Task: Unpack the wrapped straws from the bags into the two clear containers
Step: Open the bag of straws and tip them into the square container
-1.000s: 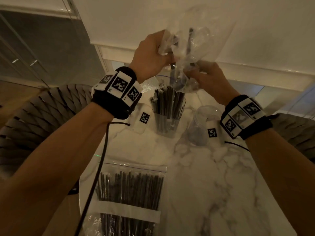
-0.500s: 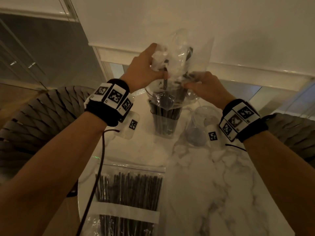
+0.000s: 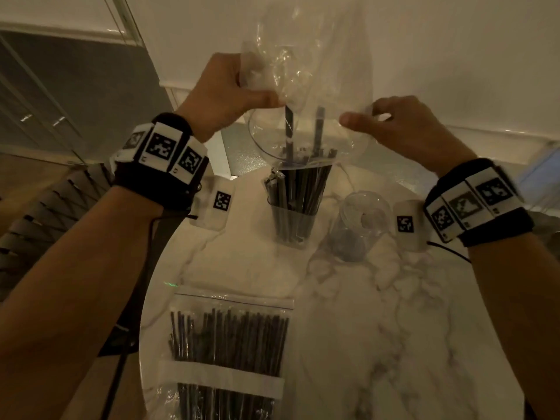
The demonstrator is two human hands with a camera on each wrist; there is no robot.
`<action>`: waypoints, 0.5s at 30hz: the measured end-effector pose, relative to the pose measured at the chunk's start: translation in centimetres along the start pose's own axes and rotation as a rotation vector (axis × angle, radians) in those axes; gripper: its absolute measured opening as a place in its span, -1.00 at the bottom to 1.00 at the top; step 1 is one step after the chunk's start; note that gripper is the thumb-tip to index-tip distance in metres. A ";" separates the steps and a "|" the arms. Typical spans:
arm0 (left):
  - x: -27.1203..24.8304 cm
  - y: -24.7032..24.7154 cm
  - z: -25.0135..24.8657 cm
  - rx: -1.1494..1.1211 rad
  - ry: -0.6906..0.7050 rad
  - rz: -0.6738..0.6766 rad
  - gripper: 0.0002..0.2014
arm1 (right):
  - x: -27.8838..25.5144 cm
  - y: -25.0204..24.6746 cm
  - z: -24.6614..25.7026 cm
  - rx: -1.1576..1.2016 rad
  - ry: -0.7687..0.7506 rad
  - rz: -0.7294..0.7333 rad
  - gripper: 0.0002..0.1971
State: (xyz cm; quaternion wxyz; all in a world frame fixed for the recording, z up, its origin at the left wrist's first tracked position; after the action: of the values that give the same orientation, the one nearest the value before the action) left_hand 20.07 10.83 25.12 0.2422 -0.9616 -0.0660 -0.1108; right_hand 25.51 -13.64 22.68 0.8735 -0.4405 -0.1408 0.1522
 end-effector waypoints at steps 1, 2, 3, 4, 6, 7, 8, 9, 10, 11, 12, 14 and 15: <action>0.0 -0.1 -0.6 0.008 0.024 0.007 -0.81 | -0.1 -0.6 0.3 -0.010 -0.003 -0.012 -0.23; -0.1 -0.2 -1.5 0.009 0.057 0.001 -0.79 | -0.3 -1.1 0.6 -0.017 -0.009 -0.022 -0.21; -0.3 -0.4 -2.1 0.020 0.081 0.001 -0.77 | -0.4 -1.6 0.8 -0.026 -0.017 -0.035 -0.20; -0.5 -0.6 -2.7 0.015 0.088 -0.006 -0.78 | -0.6 -2.2 1.1 -0.033 -0.027 -0.053 -0.19; -0.9 -0.9 -4.1 -0.003 0.137 -0.037 -0.83 | -1.2 -3.4 1.4 0.005 -0.036 -0.106 -0.15; -1.1 -1.0 -4.5 -0.049 0.163 -0.046 -0.85 | -1.5 -4.1 1.5 0.069 -0.040 -0.140 -0.15; -1.5 -1.0 -5.3 -0.098 0.181 -0.066 -0.93 | -1.9 -4.7 1.6 0.150 -0.047 -0.176 -0.19; -1.8 -0.9 -5.7 -0.139 0.180 -0.093 -0.80 | -2.3 -5.3 1.8 0.229 -0.063 -0.206 -0.22; -2.2 -0.8 -6.4 -0.160 0.210 -0.126 -0.69 | -2.7 -5.8 2.0 0.299 -0.085 -0.227 -0.25; -2.1 -0.8 -6.6 -0.179 0.202 -0.151 -0.65 | -3.1 -6.3 2.3 0.366 -0.112 -0.242 -0.27; -2.2 -0.7 -6.9 -0.183 0.193 -0.192 -0.65 | -3.7 -6.7 2.7 0.432 -0.145 -0.253 -0.31; -2.7 -0.3 -8.0 -0.224 0.202 -0.253 -0.70 | -5.3 -7.7 3.4 0.555 -0.212 -0.264 -0.47; -3.0 0.2 -8.6 -0.283 0.244 -0.246 -0.78 | -6.3 -8.1 3.5 0.617 -0.237 -0.267 -0.57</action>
State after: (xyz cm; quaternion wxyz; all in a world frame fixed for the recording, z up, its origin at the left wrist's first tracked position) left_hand 15.69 6.31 31.65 0.0957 -0.9501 -0.1368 -0.2634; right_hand 19.61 -18.14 30.57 0.9551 -0.1128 -0.2450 0.1223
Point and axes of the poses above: each hand's wrist, its own x-axis towards the middle knuckle, its own y-axis out of the palm, z = x × y, the point moved 4 cm from there along x, towards the middle knuckle, and after that the axes turned 5 degrees about -x, right-handed, at the moved point
